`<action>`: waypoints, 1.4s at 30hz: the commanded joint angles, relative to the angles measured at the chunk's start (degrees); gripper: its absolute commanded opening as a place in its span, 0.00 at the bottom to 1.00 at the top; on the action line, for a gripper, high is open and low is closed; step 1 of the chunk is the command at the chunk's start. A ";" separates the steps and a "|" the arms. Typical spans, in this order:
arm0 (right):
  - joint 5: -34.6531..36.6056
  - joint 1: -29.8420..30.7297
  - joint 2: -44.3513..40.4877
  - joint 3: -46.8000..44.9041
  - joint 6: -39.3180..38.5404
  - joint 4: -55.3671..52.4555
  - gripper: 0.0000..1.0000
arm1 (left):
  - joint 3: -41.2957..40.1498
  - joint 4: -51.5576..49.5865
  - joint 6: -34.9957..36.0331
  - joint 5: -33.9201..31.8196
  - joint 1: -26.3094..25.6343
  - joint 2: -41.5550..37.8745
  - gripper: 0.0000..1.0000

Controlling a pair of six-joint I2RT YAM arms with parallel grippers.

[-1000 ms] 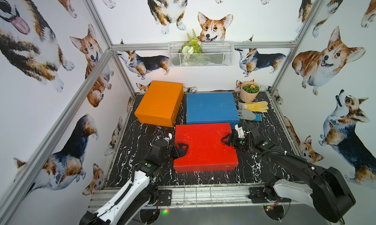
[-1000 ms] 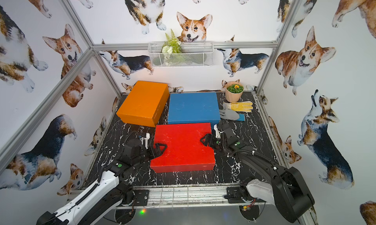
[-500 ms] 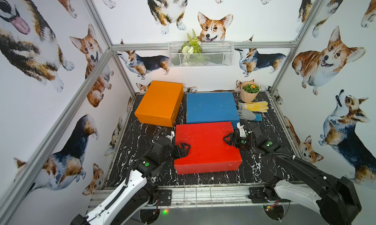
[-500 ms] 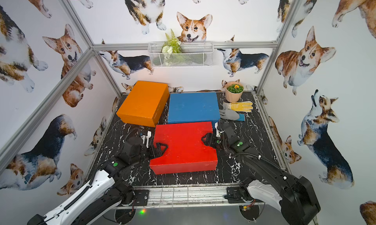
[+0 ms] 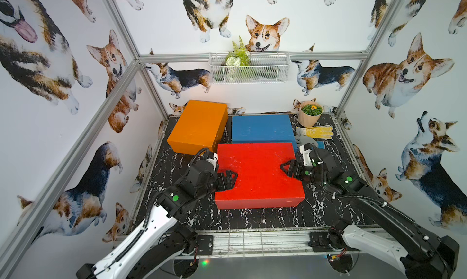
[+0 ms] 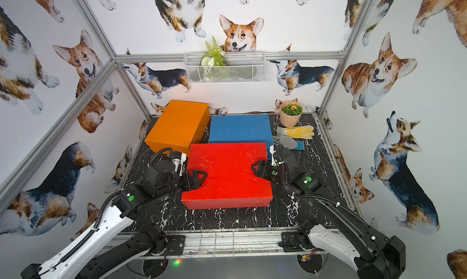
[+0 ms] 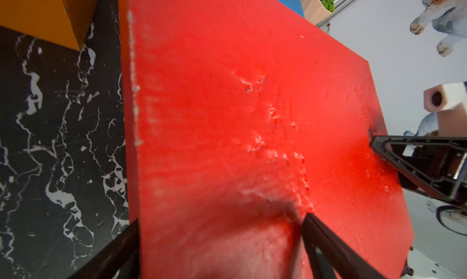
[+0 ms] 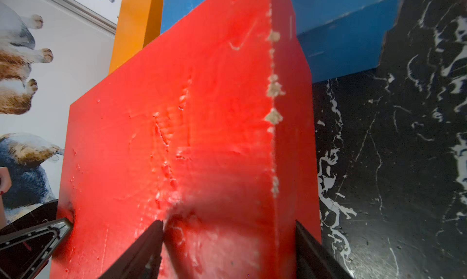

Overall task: Stack the shoeboxes
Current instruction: Pick up the shoebox from the center of the board, then place the shoebox at the shoebox.

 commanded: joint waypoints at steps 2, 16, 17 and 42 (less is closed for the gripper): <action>-5.46 0.87 1.31 8.33 -0.63 -0.91 0.77 | 10.90 6.22 2.80 5.30 -4.09 5.19 0.94; -5.21 -2.00 13.73 21.78 -2.80 1.98 0.78 | 27.03 9.21 6.90 2.88 -3.90 20.74 0.96; -7.06 -3.57 15.88 22.92 -2.54 2.97 0.78 | 28.15 9.22 7.17 3.09 -3.10 22.30 0.96; -16.20 -17.06 48.59 42.90 -8.22 2.57 0.79 | 39.11 16.75 7.42 17.62 13.89 51.75 0.93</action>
